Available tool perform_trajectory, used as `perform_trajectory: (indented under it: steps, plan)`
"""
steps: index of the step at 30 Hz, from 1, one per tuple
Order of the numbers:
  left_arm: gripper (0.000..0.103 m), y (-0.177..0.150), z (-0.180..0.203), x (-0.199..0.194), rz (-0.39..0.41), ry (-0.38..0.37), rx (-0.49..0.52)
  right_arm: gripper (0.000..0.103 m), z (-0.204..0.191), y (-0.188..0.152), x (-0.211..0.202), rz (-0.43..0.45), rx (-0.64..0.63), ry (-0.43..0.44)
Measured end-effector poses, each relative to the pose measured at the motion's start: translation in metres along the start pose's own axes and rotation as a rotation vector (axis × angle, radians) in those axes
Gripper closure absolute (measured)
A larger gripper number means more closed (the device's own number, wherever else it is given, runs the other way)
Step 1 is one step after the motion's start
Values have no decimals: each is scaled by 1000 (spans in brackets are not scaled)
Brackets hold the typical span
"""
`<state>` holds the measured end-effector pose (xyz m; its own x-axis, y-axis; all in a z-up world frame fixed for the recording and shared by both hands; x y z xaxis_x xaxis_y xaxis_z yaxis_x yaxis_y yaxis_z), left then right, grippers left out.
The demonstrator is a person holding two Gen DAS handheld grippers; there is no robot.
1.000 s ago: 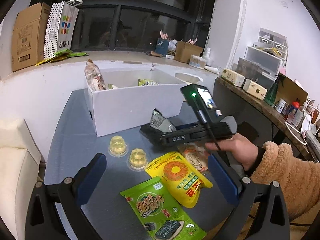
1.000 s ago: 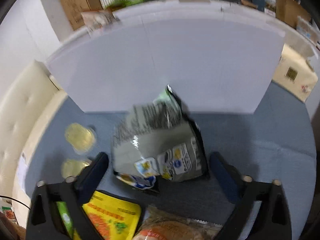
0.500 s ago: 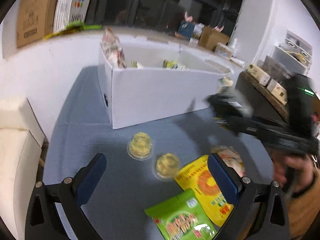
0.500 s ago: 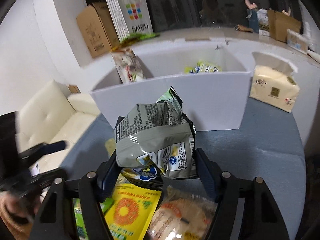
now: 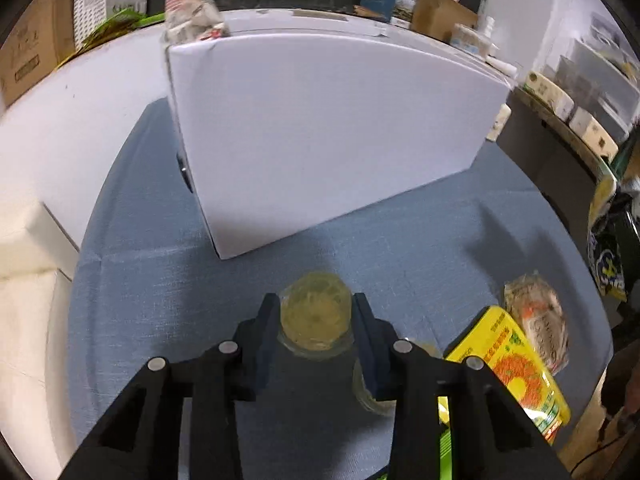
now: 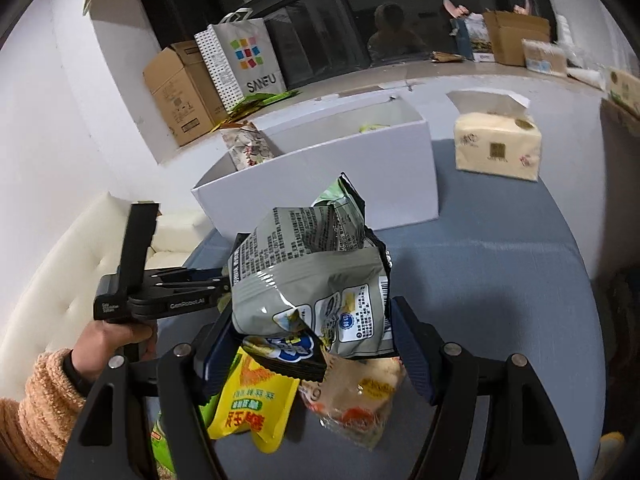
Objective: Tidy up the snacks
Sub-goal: 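Grasp the silver foil pack with the right gripper while the left grasps a jelly cup, then carry both items over the white box and open both grippers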
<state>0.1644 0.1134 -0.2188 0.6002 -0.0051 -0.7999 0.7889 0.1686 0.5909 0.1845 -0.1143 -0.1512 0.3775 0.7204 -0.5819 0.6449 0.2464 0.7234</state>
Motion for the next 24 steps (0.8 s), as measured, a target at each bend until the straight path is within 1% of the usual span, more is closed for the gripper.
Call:
perform_trajectory:
  steps: [5,8,11,13,17,19,22,24]
  plan:
    - [64,1,-1,-20,62,-19,-8,27,4,-3,2,1,21,5]
    - [64,11,1,-41,109,-37,-10,27,1,0,1,12,17,8]
    - [64,25,6,-61,155,-51,-4,27,1,10,0,38,34,21]
    - [64,44,13,-77,202,-77,14,27,1,21,0,50,46,30]
    - [64,83,20,-103,281,-89,41,27,-5,55,4,85,32,46]
    - [64,108,21,-114,322,-76,58,27,-10,80,8,108,9,42]
    - [64,144,15,-120,348,-64,67,27,-11,117,20,132,15,50]
    - [64,169,10,-116,346,-63,60,27,-8,145,33,136,29,43]
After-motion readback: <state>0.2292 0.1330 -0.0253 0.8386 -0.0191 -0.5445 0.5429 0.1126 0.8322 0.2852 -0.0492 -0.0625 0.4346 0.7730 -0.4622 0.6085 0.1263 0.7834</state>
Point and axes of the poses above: each gripper's, at about its wrist camera, not at the fingertips, and x roughly the way its jaws point, z to its right, y to its top, the point moved 7 cm from there along x, roughly the way its jaws point, and after that the axes turned 1 degree about x, right-handed, at the moved point
